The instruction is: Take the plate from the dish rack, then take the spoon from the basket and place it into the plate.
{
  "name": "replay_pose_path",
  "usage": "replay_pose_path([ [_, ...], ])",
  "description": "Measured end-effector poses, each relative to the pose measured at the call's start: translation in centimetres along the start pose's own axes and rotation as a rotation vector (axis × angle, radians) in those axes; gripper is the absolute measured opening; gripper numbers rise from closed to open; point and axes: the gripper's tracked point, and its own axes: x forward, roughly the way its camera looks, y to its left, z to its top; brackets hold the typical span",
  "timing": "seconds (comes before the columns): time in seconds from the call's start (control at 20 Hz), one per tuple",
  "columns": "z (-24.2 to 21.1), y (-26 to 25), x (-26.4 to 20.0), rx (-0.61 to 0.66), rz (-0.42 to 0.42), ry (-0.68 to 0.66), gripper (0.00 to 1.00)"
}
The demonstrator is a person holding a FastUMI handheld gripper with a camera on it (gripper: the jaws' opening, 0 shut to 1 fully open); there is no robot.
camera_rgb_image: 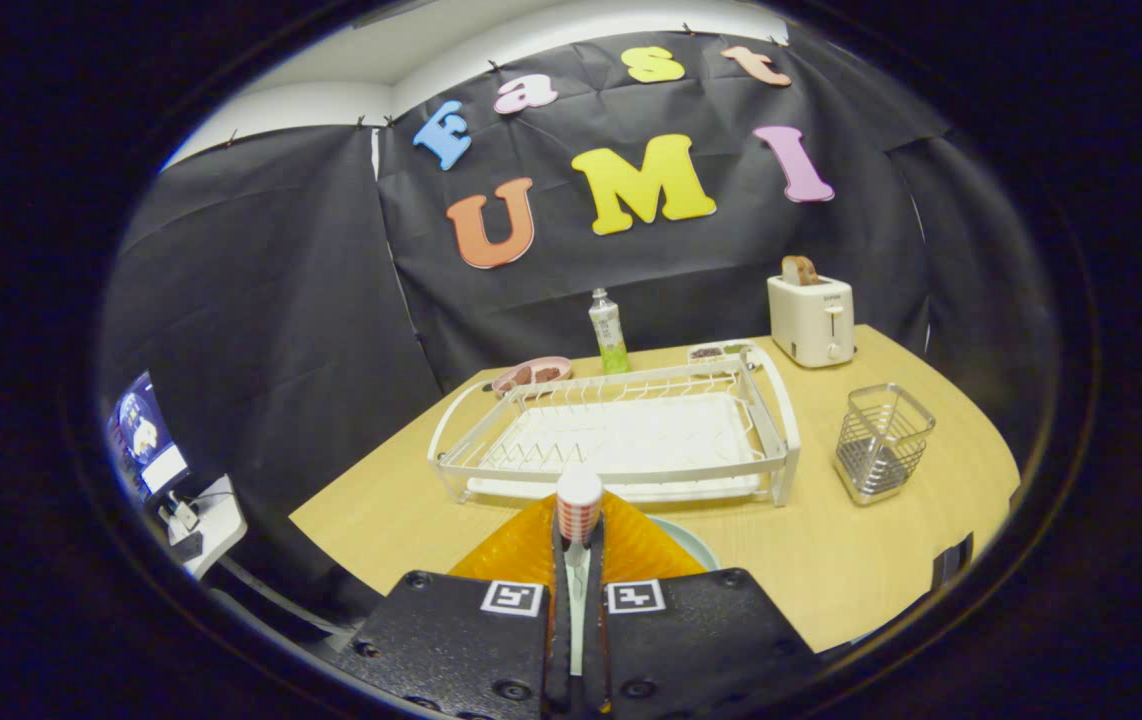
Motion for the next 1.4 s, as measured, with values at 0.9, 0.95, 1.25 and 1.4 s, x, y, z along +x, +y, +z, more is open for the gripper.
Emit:
replay_pose_path([
  [0.9, -0.4, -2.1, 3.3, 0.006, -0.042, 0.022, 0.55],
  [0.95, 0.0, -2.5, 3.2, 0.002, -0.054, 0.012, 0.59],
  [1.25, 2.8, -3.3, 1.8, -0.045, -0.125, -0.090, 0.79],
  [1.4, 4.1, -3.6, 0.7, -0.077, -0.168, -0.142, 0.80],
])
